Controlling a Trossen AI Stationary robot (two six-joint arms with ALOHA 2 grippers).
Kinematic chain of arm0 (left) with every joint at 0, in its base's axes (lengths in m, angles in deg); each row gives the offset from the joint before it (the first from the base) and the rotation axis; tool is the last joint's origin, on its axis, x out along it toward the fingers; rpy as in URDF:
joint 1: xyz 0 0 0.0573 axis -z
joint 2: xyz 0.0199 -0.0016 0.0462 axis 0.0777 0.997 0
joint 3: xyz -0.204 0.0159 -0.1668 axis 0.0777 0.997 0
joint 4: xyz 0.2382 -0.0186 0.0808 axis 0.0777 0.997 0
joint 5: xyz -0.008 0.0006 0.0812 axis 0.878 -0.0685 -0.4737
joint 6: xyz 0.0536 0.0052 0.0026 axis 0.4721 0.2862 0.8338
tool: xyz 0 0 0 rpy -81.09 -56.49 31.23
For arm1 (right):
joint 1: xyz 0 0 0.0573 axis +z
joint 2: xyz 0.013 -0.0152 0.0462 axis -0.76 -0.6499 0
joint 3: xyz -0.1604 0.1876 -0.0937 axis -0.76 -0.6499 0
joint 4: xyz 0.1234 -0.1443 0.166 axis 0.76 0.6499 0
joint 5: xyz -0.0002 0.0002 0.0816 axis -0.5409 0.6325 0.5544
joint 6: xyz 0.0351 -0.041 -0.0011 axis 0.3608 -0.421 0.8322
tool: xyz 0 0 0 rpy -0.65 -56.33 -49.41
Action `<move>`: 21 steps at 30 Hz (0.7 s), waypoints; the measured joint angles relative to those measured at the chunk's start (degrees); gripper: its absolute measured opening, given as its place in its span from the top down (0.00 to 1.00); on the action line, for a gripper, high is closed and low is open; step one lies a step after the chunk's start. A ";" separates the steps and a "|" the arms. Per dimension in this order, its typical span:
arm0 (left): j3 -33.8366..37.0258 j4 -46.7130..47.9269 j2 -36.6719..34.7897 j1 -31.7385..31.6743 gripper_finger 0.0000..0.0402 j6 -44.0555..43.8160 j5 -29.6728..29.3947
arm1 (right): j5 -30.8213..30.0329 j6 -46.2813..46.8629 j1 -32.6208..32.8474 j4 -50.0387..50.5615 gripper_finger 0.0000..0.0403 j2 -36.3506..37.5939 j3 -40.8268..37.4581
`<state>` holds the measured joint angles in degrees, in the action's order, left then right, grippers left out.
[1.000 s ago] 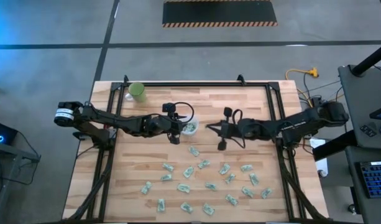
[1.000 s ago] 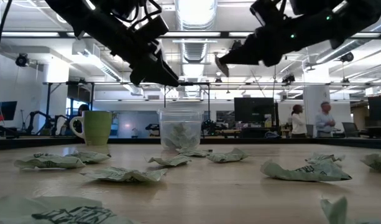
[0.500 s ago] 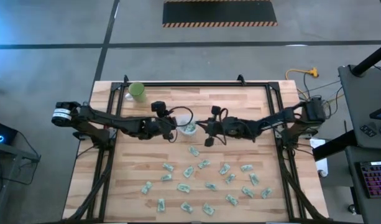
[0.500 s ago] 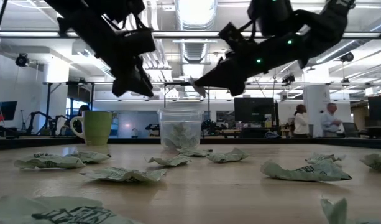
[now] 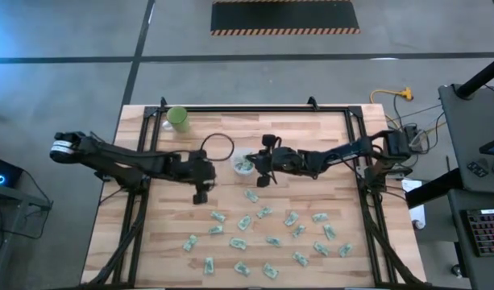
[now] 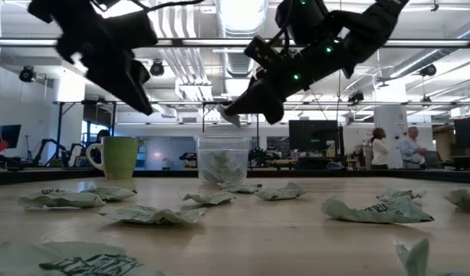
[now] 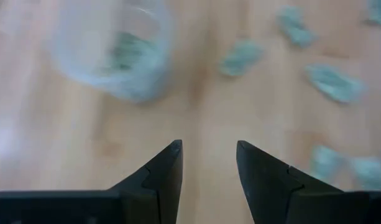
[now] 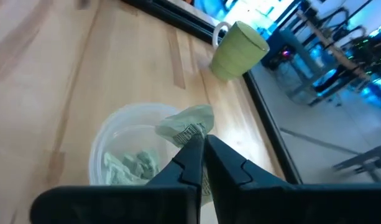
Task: Pick and place Stevia / Truvia into bins
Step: Put the green stevia packet into the transparent container
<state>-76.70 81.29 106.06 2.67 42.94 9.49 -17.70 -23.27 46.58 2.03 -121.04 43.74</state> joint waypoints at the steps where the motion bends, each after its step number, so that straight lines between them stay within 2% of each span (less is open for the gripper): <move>1: 0.71 -1.64 -0.08 0.80 0.66 -0.38 1.08 | 0.20 0.74 -0.15 1.03 0.96 -0.01 0.70; 3: 1.95 -4.15 -0.10 2.40 0.66 -1.23 1.95 | 0.32 1.22 -0.34 3.62 0.93 -0.01 2.14; 13: 2.92 -4.79 2.95 7.71 0.66 -6.60 3.01 | 0.21 1.09 -0.32 10.34 0.75 -0.32 6.12; 17: 3.37 -7.22 5.08 9.36 0.66 -7.94 4.73 | 0.59 -1.05 0.27 11.54 0.73 -0.21 6.40; 21: 3.71 -10.57 8.61 10.71 0.66 -7.98 7.95 | 3.73 -2.69 0.95 15.84 0.74 0.46 6.26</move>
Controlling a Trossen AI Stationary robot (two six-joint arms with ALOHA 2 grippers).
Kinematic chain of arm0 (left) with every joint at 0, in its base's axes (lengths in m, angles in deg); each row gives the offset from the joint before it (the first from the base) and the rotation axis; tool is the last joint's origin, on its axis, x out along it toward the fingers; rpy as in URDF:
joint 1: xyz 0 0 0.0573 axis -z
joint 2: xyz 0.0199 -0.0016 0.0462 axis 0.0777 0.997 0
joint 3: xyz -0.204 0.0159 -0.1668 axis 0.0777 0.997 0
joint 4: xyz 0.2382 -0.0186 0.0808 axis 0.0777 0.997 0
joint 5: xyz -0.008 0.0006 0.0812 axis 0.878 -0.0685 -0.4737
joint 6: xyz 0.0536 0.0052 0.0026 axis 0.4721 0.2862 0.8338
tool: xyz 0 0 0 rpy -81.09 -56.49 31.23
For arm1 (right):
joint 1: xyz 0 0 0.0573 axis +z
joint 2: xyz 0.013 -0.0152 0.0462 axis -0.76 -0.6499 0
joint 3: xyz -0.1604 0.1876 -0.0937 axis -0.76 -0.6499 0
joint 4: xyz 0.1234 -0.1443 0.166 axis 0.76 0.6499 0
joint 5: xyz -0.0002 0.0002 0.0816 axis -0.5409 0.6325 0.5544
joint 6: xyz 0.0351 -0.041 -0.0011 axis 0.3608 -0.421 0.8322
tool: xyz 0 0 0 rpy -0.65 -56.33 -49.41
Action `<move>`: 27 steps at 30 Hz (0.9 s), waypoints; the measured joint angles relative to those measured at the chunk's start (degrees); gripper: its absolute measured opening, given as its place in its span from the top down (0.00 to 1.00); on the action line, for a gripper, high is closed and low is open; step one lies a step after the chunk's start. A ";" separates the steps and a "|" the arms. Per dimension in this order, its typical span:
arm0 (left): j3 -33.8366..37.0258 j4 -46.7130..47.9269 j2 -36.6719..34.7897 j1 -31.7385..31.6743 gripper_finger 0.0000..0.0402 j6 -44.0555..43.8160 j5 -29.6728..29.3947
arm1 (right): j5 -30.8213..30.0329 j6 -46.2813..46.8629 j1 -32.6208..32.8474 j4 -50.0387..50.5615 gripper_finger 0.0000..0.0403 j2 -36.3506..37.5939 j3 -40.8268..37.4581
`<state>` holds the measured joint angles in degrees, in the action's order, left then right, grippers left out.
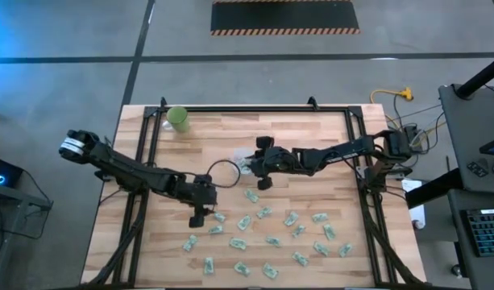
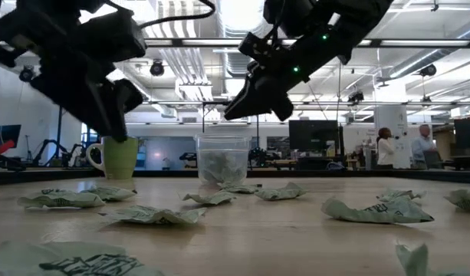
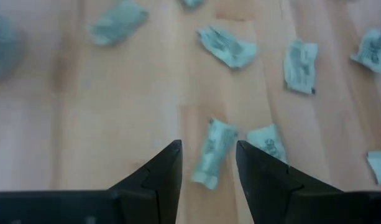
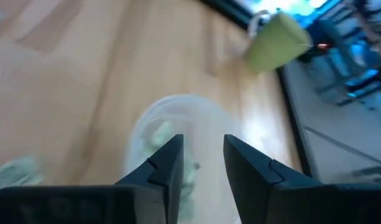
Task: Pick and place Stevia / Truvia into bins
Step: Put the green stevia packet into the transparent container
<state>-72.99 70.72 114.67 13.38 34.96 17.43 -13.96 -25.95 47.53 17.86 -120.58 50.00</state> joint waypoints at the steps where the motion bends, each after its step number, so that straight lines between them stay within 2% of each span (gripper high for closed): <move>1: 0.01 -0.28 0.95 0.32 0.66 0.16 0.38 | 0.68 -0.21 0.19 1.31 0.75 0.29 -0.02; 7: 0.02 -0.43 6.76 1.04 0.66 0.54 0.38 | 5.35 0.08 0.82 9.39 0.78 2.11 0.00; 20: 0.01 -0.84 11.96 1.06 0.67 0.54 0.14 | 7.04 4.85 1.92 22.86 0.82 10.81 -0.11; 24: 0.09 -1.23 11.88 1.04 0.73 0.56 -0.21 | 7.40 8.94 2.86 30.36 0.81 13.57 -0.13; 27: 0.14 -1.22 11.79 1.01 0.81 0.56 -0.58 | 11.29 13.29 3.59 36.64 0.81 14.81 -0.24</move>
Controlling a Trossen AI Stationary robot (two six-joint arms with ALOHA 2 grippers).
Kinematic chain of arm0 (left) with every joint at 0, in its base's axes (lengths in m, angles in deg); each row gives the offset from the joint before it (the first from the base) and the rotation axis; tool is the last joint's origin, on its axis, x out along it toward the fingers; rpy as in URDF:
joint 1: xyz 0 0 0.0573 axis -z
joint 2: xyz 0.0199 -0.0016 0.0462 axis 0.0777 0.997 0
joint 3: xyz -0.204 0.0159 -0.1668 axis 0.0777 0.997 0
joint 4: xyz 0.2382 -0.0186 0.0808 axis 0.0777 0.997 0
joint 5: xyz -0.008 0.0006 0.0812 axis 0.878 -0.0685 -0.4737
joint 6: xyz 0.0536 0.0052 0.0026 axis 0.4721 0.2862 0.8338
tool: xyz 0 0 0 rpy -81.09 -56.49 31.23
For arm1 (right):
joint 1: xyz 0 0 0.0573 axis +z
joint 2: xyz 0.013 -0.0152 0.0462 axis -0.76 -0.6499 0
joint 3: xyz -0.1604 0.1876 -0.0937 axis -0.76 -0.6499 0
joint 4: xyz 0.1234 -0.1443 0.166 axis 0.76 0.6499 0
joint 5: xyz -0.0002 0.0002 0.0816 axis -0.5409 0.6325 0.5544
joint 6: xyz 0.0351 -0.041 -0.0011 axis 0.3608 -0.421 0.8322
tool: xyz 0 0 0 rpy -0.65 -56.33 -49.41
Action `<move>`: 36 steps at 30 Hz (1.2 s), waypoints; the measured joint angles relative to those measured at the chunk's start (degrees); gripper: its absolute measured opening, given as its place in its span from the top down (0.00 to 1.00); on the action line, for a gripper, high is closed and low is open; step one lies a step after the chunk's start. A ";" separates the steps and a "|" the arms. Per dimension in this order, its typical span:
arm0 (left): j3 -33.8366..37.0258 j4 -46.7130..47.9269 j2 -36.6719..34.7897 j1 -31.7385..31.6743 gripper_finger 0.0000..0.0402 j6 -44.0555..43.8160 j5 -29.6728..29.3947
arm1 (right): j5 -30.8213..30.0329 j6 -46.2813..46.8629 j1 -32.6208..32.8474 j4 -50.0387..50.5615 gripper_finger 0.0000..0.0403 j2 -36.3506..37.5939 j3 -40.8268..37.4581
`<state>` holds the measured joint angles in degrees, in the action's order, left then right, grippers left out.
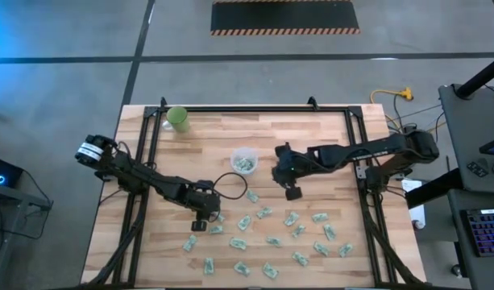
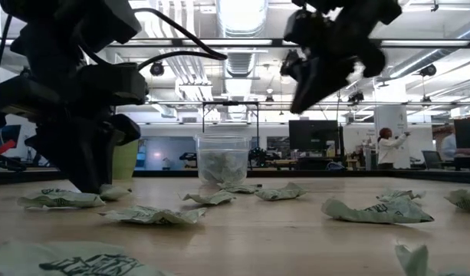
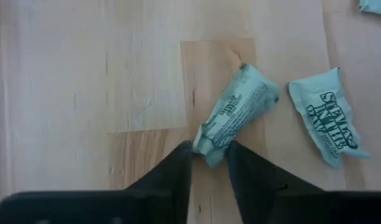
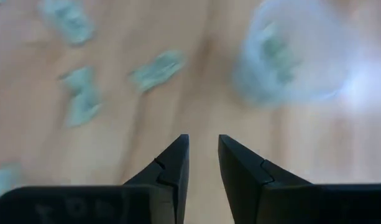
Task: Pick and place Stevia / Truvia into bins
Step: Put the green stevia packet into the transparent container
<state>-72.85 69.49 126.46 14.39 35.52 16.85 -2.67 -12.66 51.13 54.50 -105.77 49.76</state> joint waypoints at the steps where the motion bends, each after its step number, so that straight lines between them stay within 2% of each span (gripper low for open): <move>1: 0.02 -0.05 0.00 0.00 0.85 0.01 -0.05 | 1.91 1.60 0.30 1.48 0.81 0.24 -0.28; 5: 0.13 -0.75 0.00 0.02 0.97 0.02 0.16 | 10.14 6.54 1.75 3.31 0.83 0.50 -2.59; 7: 0.40 -1.40 0.00 0.02 0.99 0.03 0.03 | 13.23 7.86 2.68 3.41 0.83 0.48 -3.97; 11: 0.37 -1.80 0.00 0.02 0.99 0.47 -0.51 | 14.67 11.16 4.71 3.13 0.83 0.15 -6.54; 15: 0.28 -1.85 -1.10 0.02 1.00 0.78 -3.77 | 14.71 14.38 6.36 -0.09 0.82 0.11 -9.62; 21: 0.20 -1.77 -5.64 0.02 1.00 3.99 -15.76 | 14.69 17.58 7.84 -2.65 0.82 -0.27 -12.39; 29: 0.28 -2.27 -14.01 -0.10 1.00 11.32 -41.67 | 14.69 19.35 9.06 -4.18 0.82 -0.38 -13.18; 31: 0.39 -5.60 -14.58 -0.68 1.00 14.91 -46.64 | 14.69 19.35 9.49 -6.20 0.82 -0.38 -13.78; 33: 0.87 -9.40 -14.86 -1.69 1.00 19.50 -47.99 | 14.69 19.37 9.93 -8.18 0.81 -0.38 -14.63; 36: 1.02 -18.19 -13.36 -3.99 1.00 26.82 -46.35 | 14.68 19.36 10.50 -10.03 0.80 -0.38 -15.56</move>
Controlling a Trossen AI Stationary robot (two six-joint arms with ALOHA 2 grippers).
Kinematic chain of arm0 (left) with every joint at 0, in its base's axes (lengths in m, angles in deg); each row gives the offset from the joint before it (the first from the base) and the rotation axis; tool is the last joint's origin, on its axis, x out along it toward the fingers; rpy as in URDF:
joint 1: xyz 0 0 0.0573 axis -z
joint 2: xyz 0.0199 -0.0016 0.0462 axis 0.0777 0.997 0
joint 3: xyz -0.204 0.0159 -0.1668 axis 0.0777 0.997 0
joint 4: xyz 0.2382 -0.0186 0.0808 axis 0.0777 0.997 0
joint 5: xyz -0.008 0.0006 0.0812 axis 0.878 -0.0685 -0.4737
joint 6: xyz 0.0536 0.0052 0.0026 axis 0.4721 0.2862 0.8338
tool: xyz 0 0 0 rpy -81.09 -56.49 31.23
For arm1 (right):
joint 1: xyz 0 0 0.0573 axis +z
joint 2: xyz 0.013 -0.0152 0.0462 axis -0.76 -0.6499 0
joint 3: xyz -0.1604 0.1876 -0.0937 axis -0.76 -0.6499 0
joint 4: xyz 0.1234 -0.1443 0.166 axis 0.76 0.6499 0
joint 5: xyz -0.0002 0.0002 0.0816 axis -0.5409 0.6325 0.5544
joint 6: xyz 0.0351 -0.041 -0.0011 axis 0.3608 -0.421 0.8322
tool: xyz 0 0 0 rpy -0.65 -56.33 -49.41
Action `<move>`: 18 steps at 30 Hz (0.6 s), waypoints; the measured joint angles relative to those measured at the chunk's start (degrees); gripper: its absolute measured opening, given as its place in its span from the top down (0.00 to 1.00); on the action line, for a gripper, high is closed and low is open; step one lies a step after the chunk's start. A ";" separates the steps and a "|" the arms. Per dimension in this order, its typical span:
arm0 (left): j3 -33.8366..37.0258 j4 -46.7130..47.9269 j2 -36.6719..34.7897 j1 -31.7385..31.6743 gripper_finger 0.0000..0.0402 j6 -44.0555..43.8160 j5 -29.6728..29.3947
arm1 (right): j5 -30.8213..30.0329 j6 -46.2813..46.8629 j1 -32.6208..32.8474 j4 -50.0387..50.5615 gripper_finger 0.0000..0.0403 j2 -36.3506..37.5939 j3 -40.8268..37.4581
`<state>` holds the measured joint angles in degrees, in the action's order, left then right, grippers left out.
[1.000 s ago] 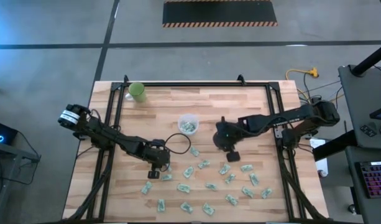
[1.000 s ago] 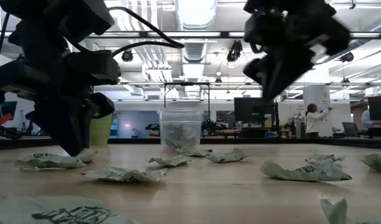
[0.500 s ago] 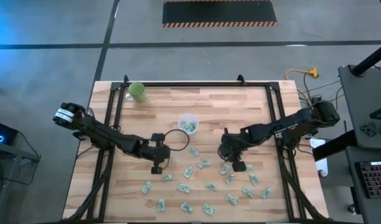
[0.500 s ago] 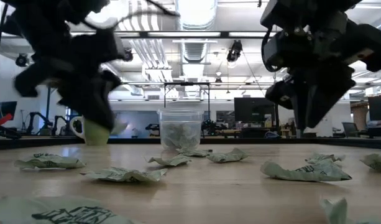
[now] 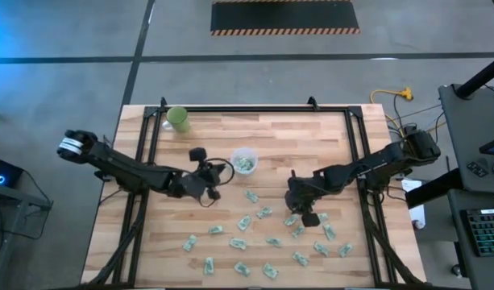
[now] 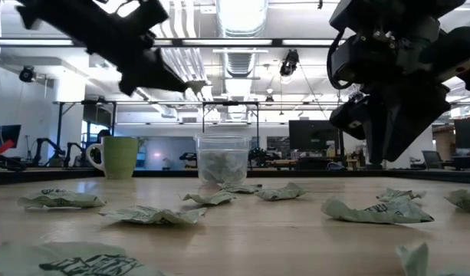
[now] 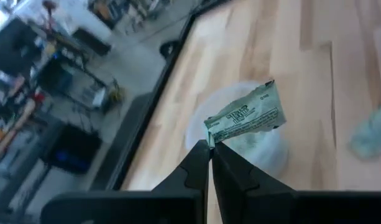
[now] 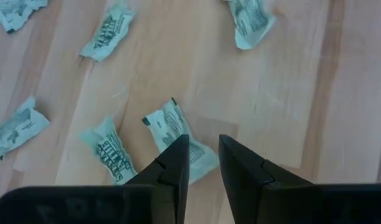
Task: Pick and place Stevia / Truvia into bins
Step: Put the green stevia packet into the transparent container
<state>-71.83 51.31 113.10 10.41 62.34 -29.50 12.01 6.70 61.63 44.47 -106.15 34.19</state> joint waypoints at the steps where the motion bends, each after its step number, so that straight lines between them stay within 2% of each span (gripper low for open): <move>1: 0.17 -1.85 0.64 -0.71 1.00 2.14 0.23 | 0.01 0.00 0.00 -0.14 0.80 0.00 -0.17; 6: -0.34 -8.28 5.30 -5.22 1.00 9.34 1.97 | -0.01 2.36 0.00 -1.06 0.82 0.00 -0.84; 15: -2.84 -9.44 10.35 -10.75 1.00 9.79 3.09 | 0.08 3.40 0.00 -0.85 0.81 0.00 -1.07; 18: -3.21 -8.88 10.37 -11.29 0.97 9.80 5.08 | 1.29 3.47 0.00 -0.89 0.80 0.00 -1.24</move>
<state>-75.04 42.42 123.47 -0.89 72.13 -24.42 13.29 10.17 61.63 43.58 -106.15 32.95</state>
